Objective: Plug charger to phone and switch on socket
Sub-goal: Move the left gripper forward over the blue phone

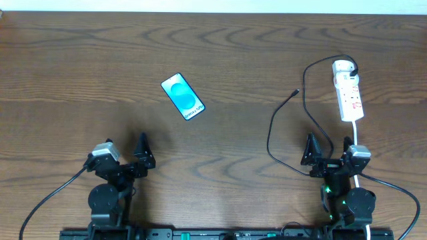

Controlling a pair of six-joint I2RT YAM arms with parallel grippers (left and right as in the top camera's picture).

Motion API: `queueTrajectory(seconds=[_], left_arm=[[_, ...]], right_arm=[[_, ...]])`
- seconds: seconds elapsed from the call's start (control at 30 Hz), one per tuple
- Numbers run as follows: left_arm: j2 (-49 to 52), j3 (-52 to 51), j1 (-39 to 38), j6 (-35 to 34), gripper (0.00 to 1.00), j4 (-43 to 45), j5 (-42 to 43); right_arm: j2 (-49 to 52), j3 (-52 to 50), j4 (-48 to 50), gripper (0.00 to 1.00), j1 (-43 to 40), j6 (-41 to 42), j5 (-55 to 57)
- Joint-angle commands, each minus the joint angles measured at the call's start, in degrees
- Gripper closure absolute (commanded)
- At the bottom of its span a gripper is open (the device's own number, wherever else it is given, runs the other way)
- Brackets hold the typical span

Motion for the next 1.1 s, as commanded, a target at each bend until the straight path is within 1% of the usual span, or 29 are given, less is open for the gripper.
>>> queueTrajectory(seconds=[0.0,0.17,0.23,0.37,0.4,0.43,0.5,0.6,0.67,0.73,0.77,0.93,1.07], left_arm=[[2.1,3.7,0.2,3.7,0.02,0.3,2.0],[9.1,8.3,0.2,3.9,0.02,-0.3,2.0],[14.3,12.0,0.2,4.4,0.03,-1.3,2.0],[24.1,18.9,0.2,6.1,0.02,-1.3,2.0],[25.3,19.8,0.2,6.1,0.02,-1.4,2.1],[29.7,23.3,0.2,6.1,0.02,-1.6,2.1],[33.9,26.9,0.1,6.1,0.02,-2.4,2.3],[40.8,34.5,0.0,6.0,0.02,-6.0,2.3],[47.0,43.3,0.0,6.1,0.02,-12.5,2.3],[50.0,48.1,0.0,6.0,0.02,-16.7,2.3],[52.6,52.2,0.0,6.0,0.02,-20.4,2.3],[58.1,61.4,0.0,6.0,0.02,-28.4,2.3],[59.8,63.7,0.0,4.9,0.02,-29.6,2.3]], right_arm=[[-0.3,-0.2,-0.2,0.01,0.5,-0.7,0.7],[-0.3,-0.2,-0.2,0.01,0.5,-0.7,0.7],[-0.3,-0.2,-0.2,0.01,0.5,-0.7,0.7],[-0.3,-0.2,-0.2,0.01,0.5,-0.7,0.7],[-0.3,-0.2,-0.2,0.01,0.5,-0.7,0.7],[-0.3,-0.2,-0.2,0.01,0.5,-0.7,0.7],[-0.3,-0.2,-0.2,0.01,0.5,-0.7,0.7],[-0.3,-0.2,-0.2,0.01,0.5,-0.7,0.7],[-0.3,-0.2,-0.2,0.01,0.5,-0.7,0.7],[-0.3,-0.2,-0.2,0.01,0.5,-0.7,0.7],[-0.3,-0.2,-0.2,0.01,0.5,-0.7,0.7],[-0.3,-0.2,-0.2,0.01,0.5,-0.7,0.7],[-0.3,-0.2,-0.2,0.01,0.5,-0.7,0.7]])
